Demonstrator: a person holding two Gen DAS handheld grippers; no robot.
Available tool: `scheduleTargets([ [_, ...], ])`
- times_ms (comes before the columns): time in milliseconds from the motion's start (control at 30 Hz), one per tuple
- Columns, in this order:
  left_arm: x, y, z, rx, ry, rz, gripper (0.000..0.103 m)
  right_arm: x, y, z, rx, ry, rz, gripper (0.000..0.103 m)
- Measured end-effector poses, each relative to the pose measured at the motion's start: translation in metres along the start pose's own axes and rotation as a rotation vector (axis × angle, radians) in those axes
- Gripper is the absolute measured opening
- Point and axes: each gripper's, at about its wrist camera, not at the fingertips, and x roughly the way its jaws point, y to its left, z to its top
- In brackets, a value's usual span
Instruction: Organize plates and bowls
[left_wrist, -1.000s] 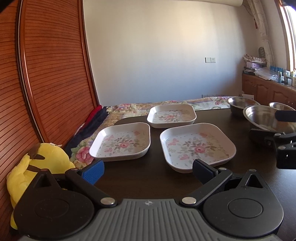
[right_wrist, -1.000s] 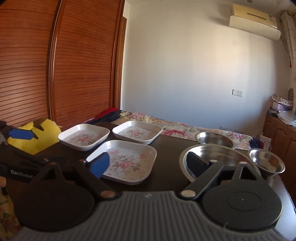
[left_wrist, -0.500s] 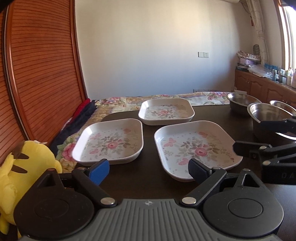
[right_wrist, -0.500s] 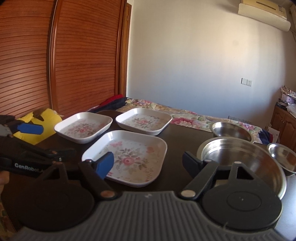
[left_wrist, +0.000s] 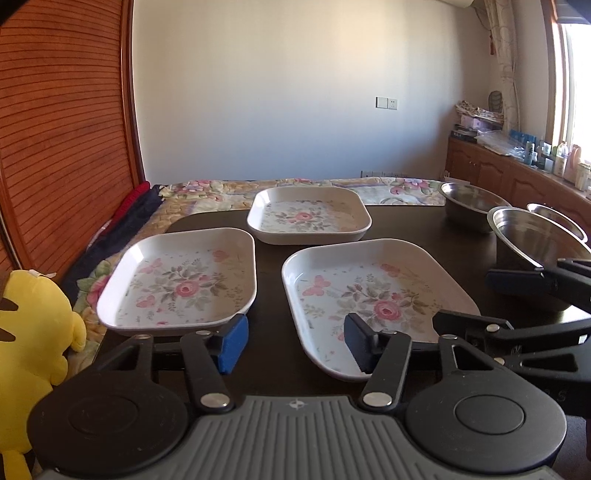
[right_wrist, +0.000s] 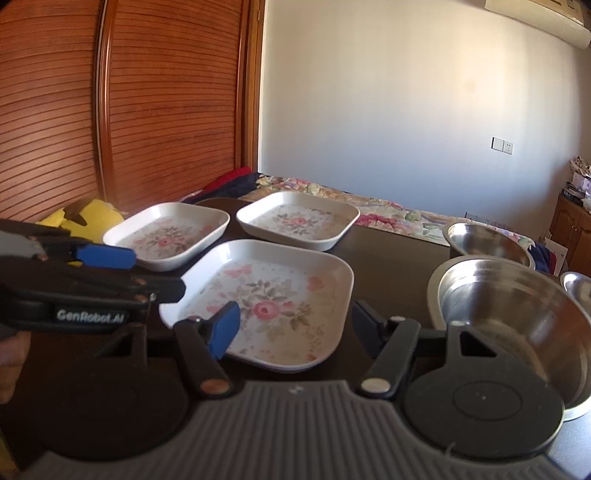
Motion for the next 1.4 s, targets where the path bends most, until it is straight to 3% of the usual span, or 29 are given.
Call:
scheduleTargets([
  [733, 0.026, 0.0, -0.002, -0.011, 0.052, -0.047, 0.037, 0.024, -0.002, -0.007, 0.055, 0.088, -0.046, 0.057],
  [1133, 0.029, 0.001, -0.003, -0.028, 0.062, -0.048, 0.02, 0.033, -0.015, -0.007, 0.123, 0.108, -0.043, 0.038],
  [1267, 0.021, 0.003, -0.006, -0.046, 0.064, -0.062, 0.02, 0.031, -0.019, -0.008, 0.134, 0.104, -0.039, 0.028],
  [1400, 0.008, 0.001, -0.008, -0.045, 0.054, -0.059, 0.02, 0.025, -0.023, -0.011, 0.151, 0.099, -0.015, 0.026],
])
